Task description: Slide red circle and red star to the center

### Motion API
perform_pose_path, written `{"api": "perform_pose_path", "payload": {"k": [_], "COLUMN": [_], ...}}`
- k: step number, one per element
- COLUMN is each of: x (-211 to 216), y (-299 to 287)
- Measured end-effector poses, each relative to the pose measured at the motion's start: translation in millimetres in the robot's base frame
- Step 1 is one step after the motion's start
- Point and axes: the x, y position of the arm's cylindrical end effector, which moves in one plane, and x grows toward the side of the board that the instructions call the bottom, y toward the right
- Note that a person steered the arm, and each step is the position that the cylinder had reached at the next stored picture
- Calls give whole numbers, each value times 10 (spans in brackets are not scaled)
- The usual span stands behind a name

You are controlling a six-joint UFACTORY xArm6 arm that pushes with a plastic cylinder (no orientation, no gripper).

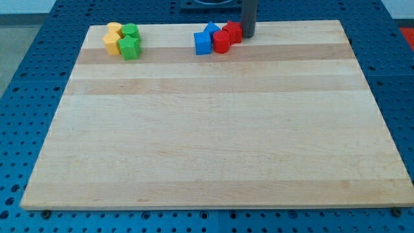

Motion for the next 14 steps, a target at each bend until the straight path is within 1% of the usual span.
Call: {"api": "perform_pose_path", "payload": {"k": [1, 2, 3, 4, 5, 6, 7, 9, 10, 12, 13, 14], "x": [0, -98, -300, -365, -299, -150, 77, 770, 959, 1607, 1619, 1586], "y": [0, 282, 402, -36, -497, -653, -653, -635, -397, -295, -191, 288]}}
